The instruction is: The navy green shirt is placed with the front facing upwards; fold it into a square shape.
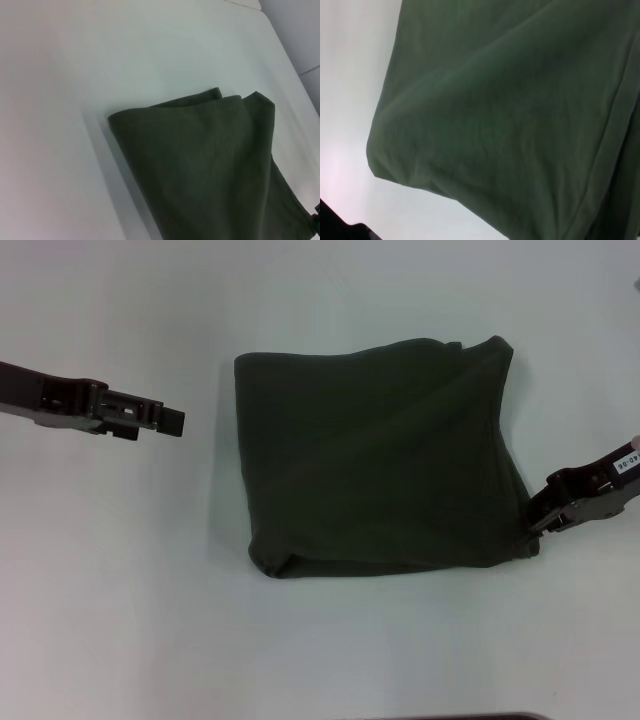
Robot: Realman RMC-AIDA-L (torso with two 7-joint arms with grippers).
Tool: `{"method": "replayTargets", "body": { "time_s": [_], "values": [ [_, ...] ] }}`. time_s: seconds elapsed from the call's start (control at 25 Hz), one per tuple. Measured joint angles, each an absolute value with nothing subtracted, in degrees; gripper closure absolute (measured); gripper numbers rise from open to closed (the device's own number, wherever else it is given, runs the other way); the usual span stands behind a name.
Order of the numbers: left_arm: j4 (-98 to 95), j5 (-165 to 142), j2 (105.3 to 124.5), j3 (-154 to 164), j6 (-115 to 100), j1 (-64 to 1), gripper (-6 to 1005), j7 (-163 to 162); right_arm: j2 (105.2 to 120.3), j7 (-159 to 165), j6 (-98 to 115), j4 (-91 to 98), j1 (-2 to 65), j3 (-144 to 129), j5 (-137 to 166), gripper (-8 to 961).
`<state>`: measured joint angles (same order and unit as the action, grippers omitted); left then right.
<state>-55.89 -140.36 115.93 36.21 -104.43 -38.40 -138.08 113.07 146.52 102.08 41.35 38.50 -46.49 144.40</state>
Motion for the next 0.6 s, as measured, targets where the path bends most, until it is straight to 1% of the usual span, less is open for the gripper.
{"method": "replayTargets", "body": {
  "time_s": [0.04, 0.44, 0.6],
  "values": [
    [-55.89, -140.36, 115.91, 36.21, -104.42, -38.36, 96, -138.08, 113.07, 146.52, 102.08, 41.35, 38.52, -46.51, 144.4, 712],
    [-55.88, -140.36, 115.83, 36.21, -104.4, -38.23, 96, -138.07, 113.02, 146.69, 102.2, 40.99, 38.84, -47.57, 144.5, 933],
    [-55.84, -140.36, 115.83, 36.21, -104.41, -38.23, 96, -138.07, 112.68, 146.92, 103.42, 41.24, 38.65, -48.16, 144.5, 946]
  ]
}}
